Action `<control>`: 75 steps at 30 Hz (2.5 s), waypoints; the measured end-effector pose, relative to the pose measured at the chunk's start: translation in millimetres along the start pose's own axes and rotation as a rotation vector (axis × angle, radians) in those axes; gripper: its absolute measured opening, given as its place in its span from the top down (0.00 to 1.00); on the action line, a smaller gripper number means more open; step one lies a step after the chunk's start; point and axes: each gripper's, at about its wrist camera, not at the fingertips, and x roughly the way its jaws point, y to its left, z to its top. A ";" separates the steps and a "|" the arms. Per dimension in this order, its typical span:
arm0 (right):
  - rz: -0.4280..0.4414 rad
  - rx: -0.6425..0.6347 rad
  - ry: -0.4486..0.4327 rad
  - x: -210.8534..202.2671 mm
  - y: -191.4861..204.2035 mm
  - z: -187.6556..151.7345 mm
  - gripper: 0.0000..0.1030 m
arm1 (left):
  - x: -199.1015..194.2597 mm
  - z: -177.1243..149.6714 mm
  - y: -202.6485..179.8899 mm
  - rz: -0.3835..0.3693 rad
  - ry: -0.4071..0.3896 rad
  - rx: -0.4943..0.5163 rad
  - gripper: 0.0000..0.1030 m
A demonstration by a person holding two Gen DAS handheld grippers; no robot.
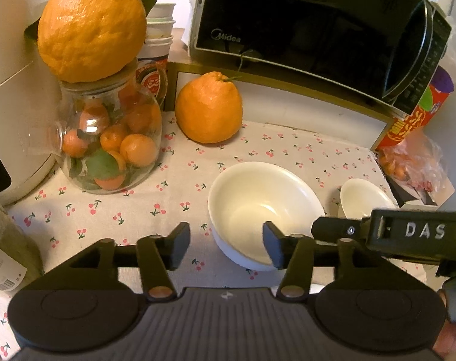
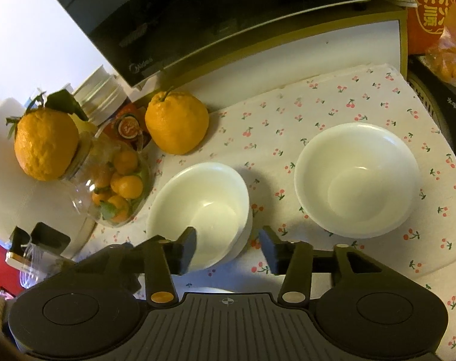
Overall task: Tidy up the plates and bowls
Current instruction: 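Lower the small white bowl into the first white bowl with both tools, then open both tools and release the nested bowls, then move both tools to the large white bowl on the cloth, then close the left tool on the large bowl rim while the right tool closes on it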
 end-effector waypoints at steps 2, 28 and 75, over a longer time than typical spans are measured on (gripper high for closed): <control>0.004 0.009 -0.006 -2.6 -1.7 0.8 0.41 | -1.7 0.0 -1.4 -0.001 -0.005 0.007 0.37; -0.032 0.186 -0.115 -52.5 -79.6 25.7 0.16 | -4.2 11.0 -72.4 -0.015 -0.037 0.168 0.05; -0.129 0.196 -0.078 -18.6 -147.0 19.9 0.54 | 82.1 8.6 -124.5 -0.081 0.070 0.324 0.84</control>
